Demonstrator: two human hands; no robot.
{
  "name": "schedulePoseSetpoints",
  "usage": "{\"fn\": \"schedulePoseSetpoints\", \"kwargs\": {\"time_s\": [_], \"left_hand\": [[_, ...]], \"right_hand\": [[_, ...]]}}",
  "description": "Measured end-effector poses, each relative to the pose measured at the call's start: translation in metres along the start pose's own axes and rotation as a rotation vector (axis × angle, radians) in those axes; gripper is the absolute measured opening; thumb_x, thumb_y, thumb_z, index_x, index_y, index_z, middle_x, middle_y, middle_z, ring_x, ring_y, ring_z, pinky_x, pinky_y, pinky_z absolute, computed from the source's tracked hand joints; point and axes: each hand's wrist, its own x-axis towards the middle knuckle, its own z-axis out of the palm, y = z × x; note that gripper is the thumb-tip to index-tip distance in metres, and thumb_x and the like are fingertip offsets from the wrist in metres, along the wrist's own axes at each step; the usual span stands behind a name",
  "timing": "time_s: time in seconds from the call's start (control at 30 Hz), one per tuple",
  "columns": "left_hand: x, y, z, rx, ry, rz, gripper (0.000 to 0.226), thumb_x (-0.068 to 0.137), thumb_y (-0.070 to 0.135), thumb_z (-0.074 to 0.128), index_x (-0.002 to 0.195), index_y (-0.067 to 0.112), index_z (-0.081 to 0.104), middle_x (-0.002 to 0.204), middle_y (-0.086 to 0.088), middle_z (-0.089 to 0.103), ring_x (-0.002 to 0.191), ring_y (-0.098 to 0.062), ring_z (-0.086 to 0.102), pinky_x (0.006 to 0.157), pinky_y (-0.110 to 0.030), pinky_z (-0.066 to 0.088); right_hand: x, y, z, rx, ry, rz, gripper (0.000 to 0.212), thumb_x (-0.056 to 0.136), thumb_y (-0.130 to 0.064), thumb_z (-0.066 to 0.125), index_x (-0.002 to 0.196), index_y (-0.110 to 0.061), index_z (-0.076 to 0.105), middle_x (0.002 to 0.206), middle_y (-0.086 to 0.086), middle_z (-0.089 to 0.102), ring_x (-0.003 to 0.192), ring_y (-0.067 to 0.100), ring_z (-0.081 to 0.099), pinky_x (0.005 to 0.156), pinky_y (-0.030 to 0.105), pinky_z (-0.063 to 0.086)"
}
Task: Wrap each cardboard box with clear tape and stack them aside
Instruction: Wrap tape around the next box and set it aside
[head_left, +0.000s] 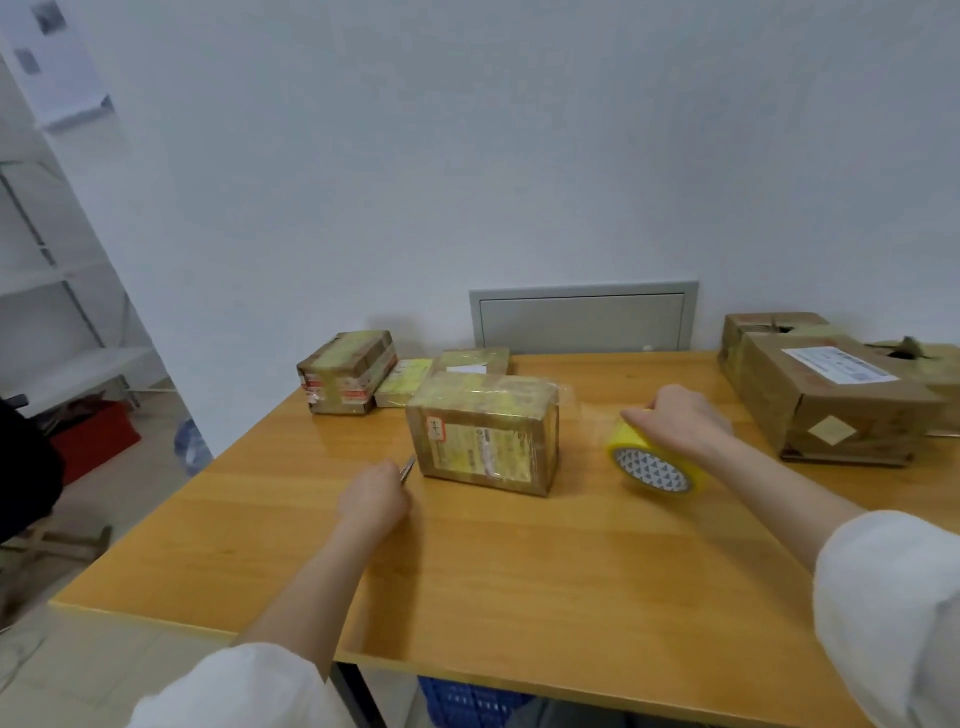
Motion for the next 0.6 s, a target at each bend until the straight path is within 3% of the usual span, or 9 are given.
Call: {"fn": "schedulePoseSetpoints", "kwargs": {"time_s": [0.13,0.23,0.37,0.47,0.6], "left_hand": [[0.006,-0.013,-0.004,-0.088,0.063,-0.077,0.022,0.098,0.012,0.038,0.105,0.004,0.057,0.095,-0.009,0.059,0.086,-0.028,0.057,0.069,-0.033,0.047],[0.01,-0.013,-0.03,-0.362,0.294,-0.138,0.022,0.097,0.01,0.038,0.102,-0.002,0.055,0.098,-0.018,0.059,0.082,-0.032,0.054,0.066,-0.04,0.046],[-0.01,0.043,-0.075,-0.453,0.542,0.182,0.022,0.099,0.013,0.039,0.098,0.002,0.058,0.094,-0.013,0.058,0.077,-0.025,0.05,0.064,-0.034,0.038],[-0.029,0.106,-0.081,-0.395,0.478,0.406,0.025,0.1,0.016,0.04,0.102,0.004,0.061,0.096,-0.009,0.056,0.079,-0.022,0.052,0.07,-0.034,0.045],[-0.038,0.161,-0.066,-0.182,0.324,0.462,0.022,0.099,0.011,0.04,0.107,0.004,0.059,0.103,-0.011,0.054,0.094,-0.027,0.055,0.074,-0.034,0.045]], "right_hand": [[0.002,0.009,-0.003,0.055,0.016,0.029,0.042,0.092,-0.047,0.05,0.066,-0.014,0.054,0.065,0.002,0.055,0.06,0.022,0.053,0.053,0.027,0.035],[0.003,0.014,-0.003,0.077,0.002,0.033,0.044,0.089,-0.055,0.054,0.072,-0.015,0.055,0.066,0.001,0.054,0.061,0.02,0.052,0.055,0.028,0.037],[0.006,0.014,-0.006,0.054,-0.012,0.024,0.05,0.081,-0.062,0.062,0.075,-0.013,0.056,0.076,0.001,0.061,0.071,0.02,0.062,0.063,0.033,0.051],[0.007,0.013,-0.007,0.031,0.008,0.032,0.043,0.082,-0.056,0.062,0.074,-0.014,0.058,0.077,0.002,0.061,0.069,0.021,0.058,0.056,0.028,0.043],[0.007,0.012,-0.009,-0.001,0.053,0.046,0.037,0.085,-0.048,0.059,0.098,-0.014,0.065,0.102,0.008,0.065,0.096,0.031,0.062,0.07,0.03,0.044]]}}
